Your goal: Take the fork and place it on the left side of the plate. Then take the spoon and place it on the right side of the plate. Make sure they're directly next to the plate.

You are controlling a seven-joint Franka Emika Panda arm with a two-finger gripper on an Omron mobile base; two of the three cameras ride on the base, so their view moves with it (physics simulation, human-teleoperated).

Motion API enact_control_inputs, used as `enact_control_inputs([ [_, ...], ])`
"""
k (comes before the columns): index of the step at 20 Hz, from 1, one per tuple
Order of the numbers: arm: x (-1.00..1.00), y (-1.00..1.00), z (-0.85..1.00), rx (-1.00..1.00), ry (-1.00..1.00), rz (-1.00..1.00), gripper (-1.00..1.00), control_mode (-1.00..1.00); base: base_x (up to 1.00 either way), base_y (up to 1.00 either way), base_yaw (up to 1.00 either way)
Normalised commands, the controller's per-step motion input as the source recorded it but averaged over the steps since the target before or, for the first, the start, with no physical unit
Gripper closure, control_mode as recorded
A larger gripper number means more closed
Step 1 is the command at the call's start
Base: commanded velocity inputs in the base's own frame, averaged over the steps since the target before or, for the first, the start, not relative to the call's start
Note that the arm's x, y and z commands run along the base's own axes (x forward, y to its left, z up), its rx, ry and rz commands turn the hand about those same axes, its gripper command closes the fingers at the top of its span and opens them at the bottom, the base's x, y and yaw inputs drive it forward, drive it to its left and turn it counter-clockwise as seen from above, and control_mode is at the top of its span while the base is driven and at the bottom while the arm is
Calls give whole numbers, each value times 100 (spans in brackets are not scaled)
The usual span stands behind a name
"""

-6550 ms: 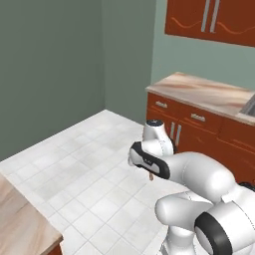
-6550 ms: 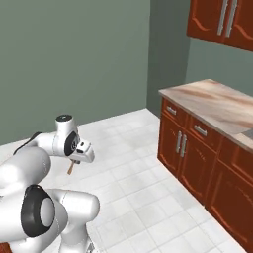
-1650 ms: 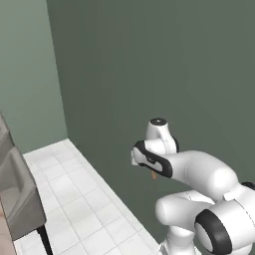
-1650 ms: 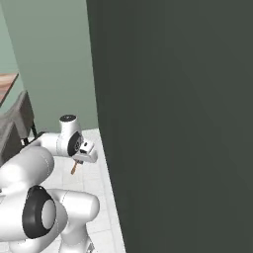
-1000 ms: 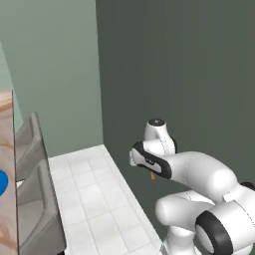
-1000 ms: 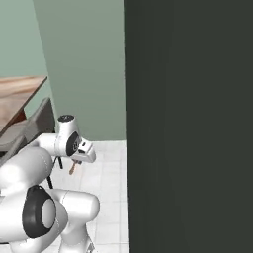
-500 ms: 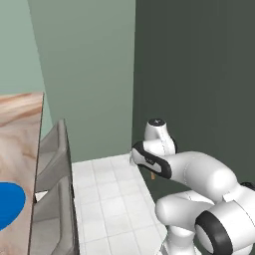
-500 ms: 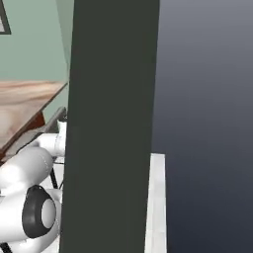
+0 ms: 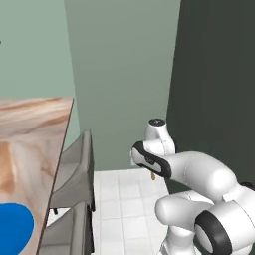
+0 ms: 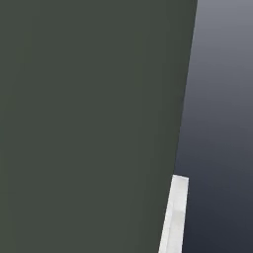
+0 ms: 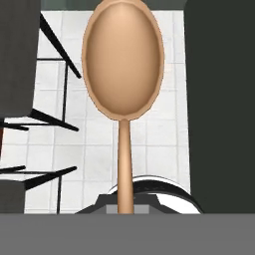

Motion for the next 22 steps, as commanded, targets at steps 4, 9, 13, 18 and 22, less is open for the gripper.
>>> enact_control_inputs([
  [4,0,0,0,0,0,0,100,100,77,-8,38],
  [9,0,0,0,0,0,0,100,100,71,-4,47],
  [13,0,0,0,0,0,0,100,100,69,-1,50],
  [18,0,0,0,0,0,0,100,100,61,-2,59],
  [22,0,0,0,0,0,0,100,100,46,-1,69],
])
